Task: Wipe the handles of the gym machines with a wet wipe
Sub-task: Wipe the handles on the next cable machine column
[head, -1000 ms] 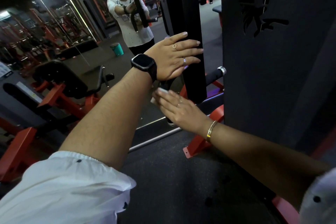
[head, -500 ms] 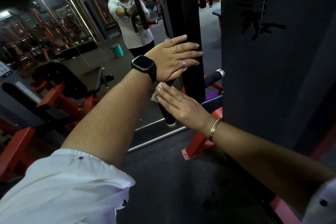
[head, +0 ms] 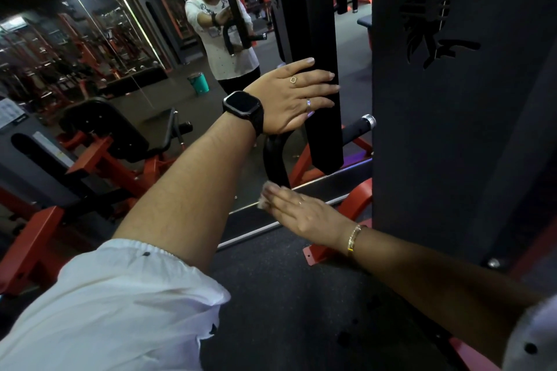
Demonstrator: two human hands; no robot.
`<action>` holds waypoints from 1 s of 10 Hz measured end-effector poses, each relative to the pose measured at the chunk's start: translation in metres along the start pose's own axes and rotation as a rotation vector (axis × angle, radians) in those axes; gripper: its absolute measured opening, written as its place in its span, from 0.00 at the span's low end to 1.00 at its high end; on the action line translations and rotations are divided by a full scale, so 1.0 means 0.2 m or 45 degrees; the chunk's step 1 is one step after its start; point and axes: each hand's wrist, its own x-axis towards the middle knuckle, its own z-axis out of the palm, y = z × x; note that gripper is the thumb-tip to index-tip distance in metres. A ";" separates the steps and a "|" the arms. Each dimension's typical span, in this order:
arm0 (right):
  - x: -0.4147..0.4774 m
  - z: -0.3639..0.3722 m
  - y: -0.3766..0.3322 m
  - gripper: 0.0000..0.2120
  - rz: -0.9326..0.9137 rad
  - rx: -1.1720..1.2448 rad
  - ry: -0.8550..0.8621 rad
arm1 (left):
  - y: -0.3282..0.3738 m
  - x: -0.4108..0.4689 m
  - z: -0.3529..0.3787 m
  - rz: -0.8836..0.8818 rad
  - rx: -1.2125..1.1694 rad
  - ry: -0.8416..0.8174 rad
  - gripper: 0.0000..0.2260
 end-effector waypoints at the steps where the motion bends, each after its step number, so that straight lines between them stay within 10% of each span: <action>1: 0.23 -0.04 0.03 0.17 0.108 -0.032 0.081 | 0.00 0.00 0.00 0.002 -0.008 0.011 0.21; 3: 0.11 0.11 -0.01 0.20 0.023 -0.459 -0.329 | 0.00 0.00 0.00 0.004 0.006 0.002 0.21; 4: -0.05 0.16 -0.08 0.17 -0.148 -0.395 -0.581 | 0.00 0.00 0.00 0.003 0.000 -0.010 0.22; 5: -0.24 0.20 -0.16 0.16 0.201 0.116 -0.963 | 0.01 0.00 0.00 0.005 0.014 -0.006 0.22; 6: -0.21 0.15 -0.16 0.13 1.478 1.029 -0.790 | 0.00 0.00 0.00 0.010 0.012 0.001 0.22; 7: -0.08 0.13 -0.06 0.11 2.595 2.107 -0.104 | 0.00 0.00 0.01 0.002 0.002 0.023 0.21; 10: 0.20 0.07 0.06 0.13 2.610 2.706 0.253 | -0.02 -0.02 0.02 0.004 -0.019 0.005 0.22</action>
